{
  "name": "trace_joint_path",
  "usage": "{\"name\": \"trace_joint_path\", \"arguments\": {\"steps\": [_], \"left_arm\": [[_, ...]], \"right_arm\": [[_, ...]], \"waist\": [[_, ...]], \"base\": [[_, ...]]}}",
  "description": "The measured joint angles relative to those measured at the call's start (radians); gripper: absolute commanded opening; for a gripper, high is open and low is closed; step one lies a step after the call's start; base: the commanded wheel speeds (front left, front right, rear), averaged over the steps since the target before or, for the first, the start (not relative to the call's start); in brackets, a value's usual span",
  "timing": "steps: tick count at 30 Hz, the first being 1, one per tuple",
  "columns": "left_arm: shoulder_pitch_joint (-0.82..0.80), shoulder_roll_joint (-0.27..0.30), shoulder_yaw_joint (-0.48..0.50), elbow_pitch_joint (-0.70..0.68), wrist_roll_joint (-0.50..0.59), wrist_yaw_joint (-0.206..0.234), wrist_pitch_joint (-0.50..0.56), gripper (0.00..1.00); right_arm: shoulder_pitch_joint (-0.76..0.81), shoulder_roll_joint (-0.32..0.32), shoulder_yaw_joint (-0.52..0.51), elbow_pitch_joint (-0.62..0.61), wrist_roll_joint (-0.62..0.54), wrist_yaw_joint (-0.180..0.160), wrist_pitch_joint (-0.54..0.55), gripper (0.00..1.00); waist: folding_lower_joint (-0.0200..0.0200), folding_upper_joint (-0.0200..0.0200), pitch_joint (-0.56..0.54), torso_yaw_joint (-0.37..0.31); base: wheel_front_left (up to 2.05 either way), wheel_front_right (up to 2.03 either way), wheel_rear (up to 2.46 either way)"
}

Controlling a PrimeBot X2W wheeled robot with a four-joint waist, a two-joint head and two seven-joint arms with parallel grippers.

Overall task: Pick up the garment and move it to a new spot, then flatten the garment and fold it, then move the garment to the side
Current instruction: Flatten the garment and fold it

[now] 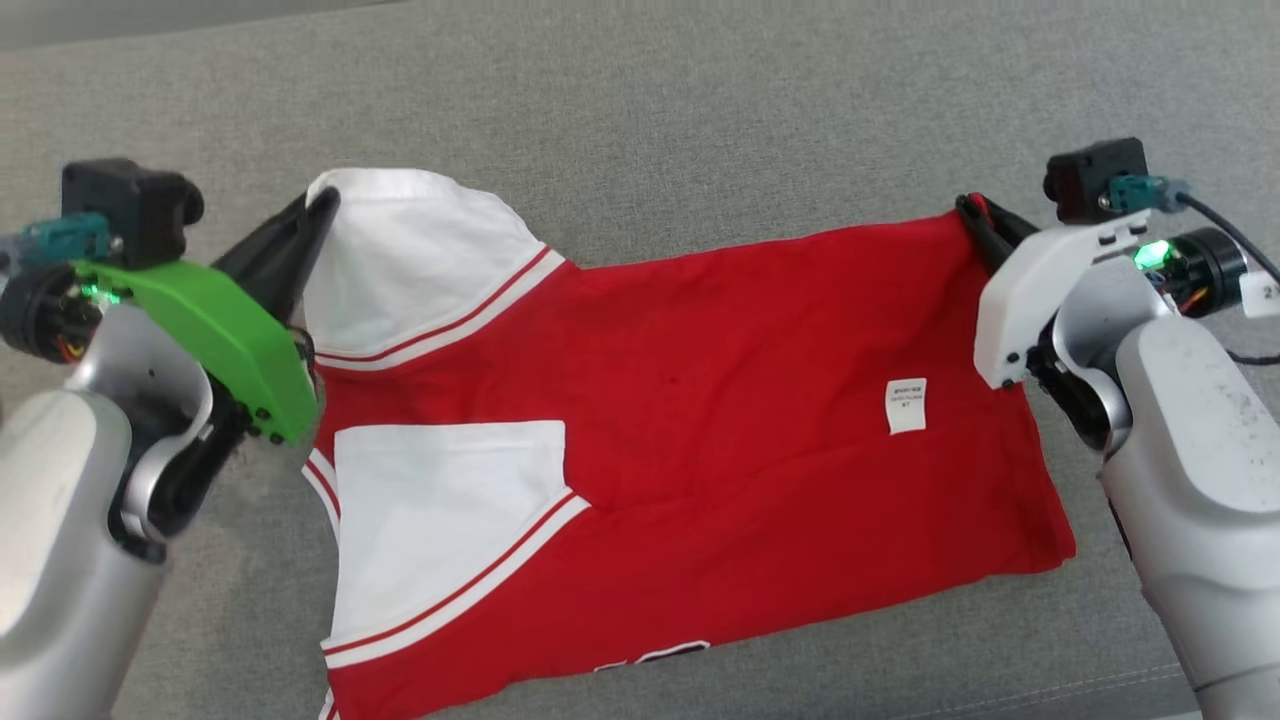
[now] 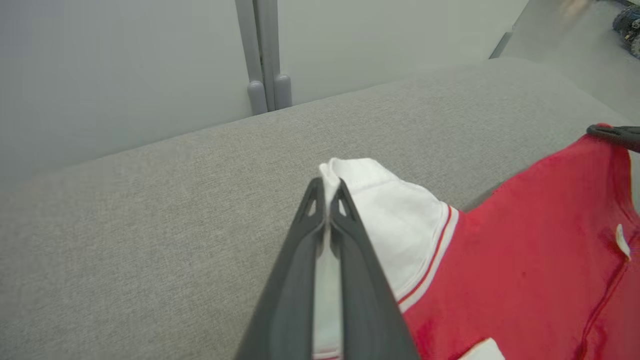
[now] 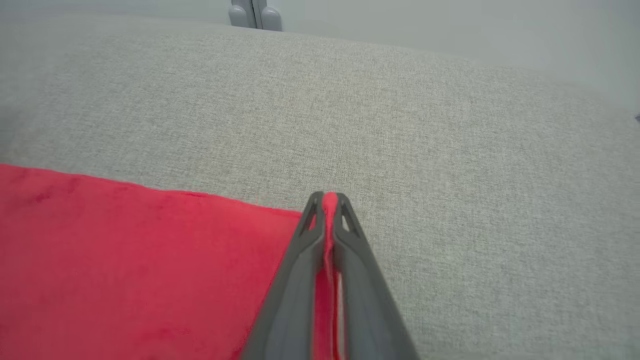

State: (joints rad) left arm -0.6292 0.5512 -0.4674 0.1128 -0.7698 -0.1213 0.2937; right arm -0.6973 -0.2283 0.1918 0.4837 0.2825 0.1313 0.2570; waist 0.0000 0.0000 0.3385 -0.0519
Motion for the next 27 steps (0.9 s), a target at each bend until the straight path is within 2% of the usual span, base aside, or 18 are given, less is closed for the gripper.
{"name": "trace_joint_path", "arguments": {"steps": [8,15,25,26,27], "left_arm": [[0.251,0.008,0.012,-0.133,-0.033,0.057,-0.094,0.0],[0.484,-0.012,0.012,-0.222,-0.065,0.128,-0.168,0.0],[0.652,-0.061,-0.01,-0.204,-0.11,0.148,-0.234,0.0],[0.661,-0.066,-0.014,-0.198,-0.116,0.148,-0.235,0.0],[0.666,-0.069,-0.015,-0.191,-0.118,0.147,-0.242,0.0]], "right_arm": [[0.198,-0.014,-0.064,-0.117,0.019,0.0,-0.092,0.0],[0.392,0.02,-0.154,-0.214,0.013,0.0,-0.117,0.0],[0.515,0.072,-0.231,-0.248,-0.036,0.0,-0.141,0.0],[0.524,0.074,-0.236,-0.249,-0.041,0.0,-0.146,0.01],[0.53,0.076,-0.237,-0.249,-0.045,0.0,-0.151,0.16]], "waist": [[0.0,0.0,-0.08,0.021],[0.0,0.0,-0.145,0.045],[0.0,0.0,-0.197,0.064],[0.0,0.0,-0.201,0.064],[0.0,0.0,-0.204,0.064]], "base": [[0.0,0.0,0.0],[0.0,0.0,0.0],[0.0,0.0,0.0],[0.0,0.0,0.0],[0.0,0.0,0.0]]}}
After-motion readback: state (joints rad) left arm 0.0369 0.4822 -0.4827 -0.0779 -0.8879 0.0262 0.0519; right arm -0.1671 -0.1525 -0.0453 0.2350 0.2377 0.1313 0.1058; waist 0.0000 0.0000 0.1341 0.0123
